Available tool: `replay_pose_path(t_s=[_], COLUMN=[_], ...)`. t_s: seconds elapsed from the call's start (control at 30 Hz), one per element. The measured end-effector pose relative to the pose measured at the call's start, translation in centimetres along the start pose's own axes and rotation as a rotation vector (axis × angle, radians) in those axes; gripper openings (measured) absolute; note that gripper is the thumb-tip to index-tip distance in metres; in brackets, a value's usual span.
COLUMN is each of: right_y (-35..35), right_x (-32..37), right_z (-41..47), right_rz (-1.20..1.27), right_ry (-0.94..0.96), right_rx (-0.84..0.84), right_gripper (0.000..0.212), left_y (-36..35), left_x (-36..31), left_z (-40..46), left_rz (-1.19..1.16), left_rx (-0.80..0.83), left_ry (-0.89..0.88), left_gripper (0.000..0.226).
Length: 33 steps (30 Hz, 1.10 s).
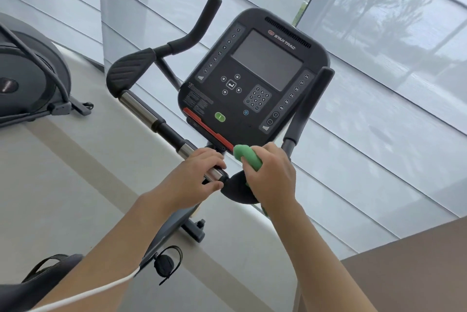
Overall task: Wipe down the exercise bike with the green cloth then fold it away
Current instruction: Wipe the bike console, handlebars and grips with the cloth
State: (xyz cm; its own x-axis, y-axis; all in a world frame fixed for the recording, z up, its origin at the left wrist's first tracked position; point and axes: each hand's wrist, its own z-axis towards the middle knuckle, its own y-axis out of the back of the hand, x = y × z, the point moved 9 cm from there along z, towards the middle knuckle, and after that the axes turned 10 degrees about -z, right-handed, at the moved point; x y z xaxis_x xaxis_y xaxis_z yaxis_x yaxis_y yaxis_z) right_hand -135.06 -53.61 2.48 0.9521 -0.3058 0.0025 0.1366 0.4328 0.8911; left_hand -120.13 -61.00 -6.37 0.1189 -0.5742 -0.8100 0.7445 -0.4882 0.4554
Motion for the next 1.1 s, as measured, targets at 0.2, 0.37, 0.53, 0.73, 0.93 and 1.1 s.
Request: replay_pose_path(t_s=[0.2, 0.37, 0.53, 0.73, 0.93, 1.1], right_y=[0.3, 0.6, 0.6, -1.5, -1.5, 0.1], right_x=[2.1, -0.1, -4.0, -3.6, 3.3, 4.8], right_z=[-8.3, -5.5, 3.7, 7.1, 2.3, -1.8], right_rz=[0.075, 0.002, -0.089, -0.185, -0.189, -0.214], right_ry=[0.043, 0.119, -0.037, -0.069, 0.268, 0.433], right_rx=[-0.06, -0.147, -0.162, 0.088, 0.21, 0.112], right_gripper=[0.024, 0.029, 0.015, 0.02, 0.032, 0.022], left_y=[1.2, 1.2, 0.9, 0.9, 1.6, 1.6], left_x=[0.6, 1.0, 0.8, 0.7, 0.6, 0.5], left_z=[-0.7, -0.6, -0.8, -0.9, -0.8, -0.7], left_rz=[0.206, 0.175, 0.181, 0.168, 0.144, 0.107], left_rx=[-0.06, -0.104, -0.111, -0.118, -0.142, -0.151], left_ry=[0.001, 0.01, 0.026, 0.047, 0.001, -0.012], left_gripper=[0.055, 0.05, 0.048, 0.049, 0.049, 0.055])
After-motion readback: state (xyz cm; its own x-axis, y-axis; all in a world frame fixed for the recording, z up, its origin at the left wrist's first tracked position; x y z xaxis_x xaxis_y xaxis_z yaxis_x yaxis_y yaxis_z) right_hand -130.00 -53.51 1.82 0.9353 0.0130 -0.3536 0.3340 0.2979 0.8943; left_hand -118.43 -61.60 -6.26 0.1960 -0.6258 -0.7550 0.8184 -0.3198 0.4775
